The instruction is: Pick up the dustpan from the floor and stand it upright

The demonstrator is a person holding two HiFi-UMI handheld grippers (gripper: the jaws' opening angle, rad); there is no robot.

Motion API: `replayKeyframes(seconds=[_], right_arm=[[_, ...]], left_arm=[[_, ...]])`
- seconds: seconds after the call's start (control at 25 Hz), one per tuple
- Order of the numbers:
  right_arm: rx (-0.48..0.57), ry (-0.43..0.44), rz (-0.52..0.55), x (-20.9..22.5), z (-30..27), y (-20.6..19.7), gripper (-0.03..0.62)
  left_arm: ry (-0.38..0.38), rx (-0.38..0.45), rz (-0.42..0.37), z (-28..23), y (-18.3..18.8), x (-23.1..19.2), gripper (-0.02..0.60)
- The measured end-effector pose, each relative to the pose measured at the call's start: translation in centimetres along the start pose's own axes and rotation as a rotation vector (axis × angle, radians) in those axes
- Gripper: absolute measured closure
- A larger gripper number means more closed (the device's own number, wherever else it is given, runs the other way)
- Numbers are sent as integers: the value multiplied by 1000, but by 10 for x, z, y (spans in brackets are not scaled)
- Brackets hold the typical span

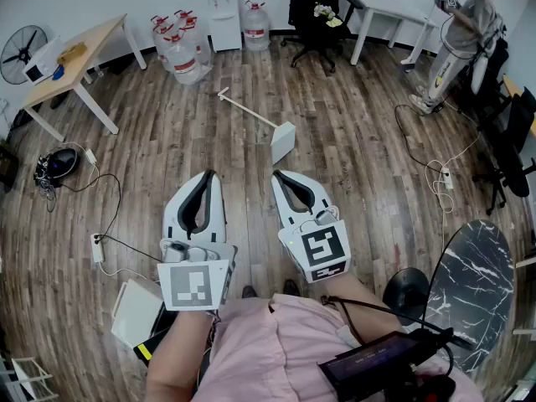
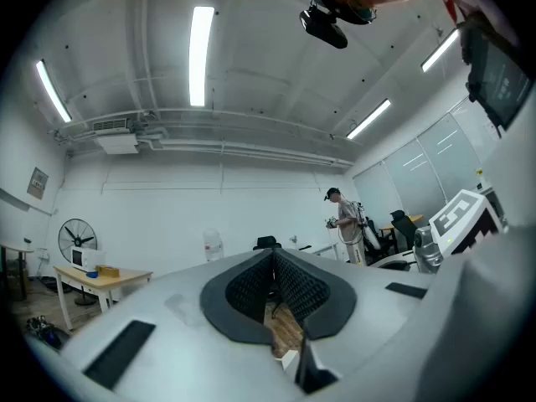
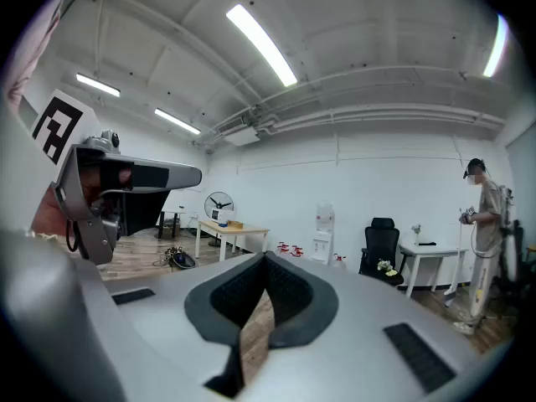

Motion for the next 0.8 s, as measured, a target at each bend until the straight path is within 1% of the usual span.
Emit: replayKeyframes(seconds=[0.08, 0.2, 0.32, 0.36, 0.48, 0.56, 0.6, 0.64, 0.68, 0.8], right_arm=[[1, 3, 0, 6, 2, 0, 594], [0, 5, -3, 16, 6, -3, 594], [-7, 9, -17, 29, 9, -9, 594], [-9, 15, -27, 34, 11, -11, 594], [-5, 48, -67, 51, 16, -22, 592], [-10, 68, -77, 61, 19, -31, 591], [-16, 78, -77, 66, 19, -35, 551], [-22, 87, -79, 71, 17, -39, 490], [-27, 94, -84, 76, 15, -43, 452], [-32, 92, -94, 85, 7, -51, 408]], left_arm=[[-7, 13, -24, -4, 1, 5, 567], [-12, 6, -32, -11, 0, 15, 567], [-7, -26, -7, -18, -2, 29, 566], [-5, -30, -7, -21, -2, 34, 567], [-4, -25, -45, -31, -7, 48, 567], [7, -34, -41, -36, -12, 57, 567], [11, -38, -42, -39, -14, 60, 568], [16, -42, -46, -42, -16, 62, 568], [21, -49, -51, -44, -17, 62, 566], [39, -76, -58, -47, -25, 60, 568]])
Point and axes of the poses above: the fingertips, and each gripper's own axes: z backward along the fingers, x to its right, y out of its top, the point moved 8 cm from there along z, backward along the fingers, and after that the axes turned 3 degrees about x, right-handed, at the moved point
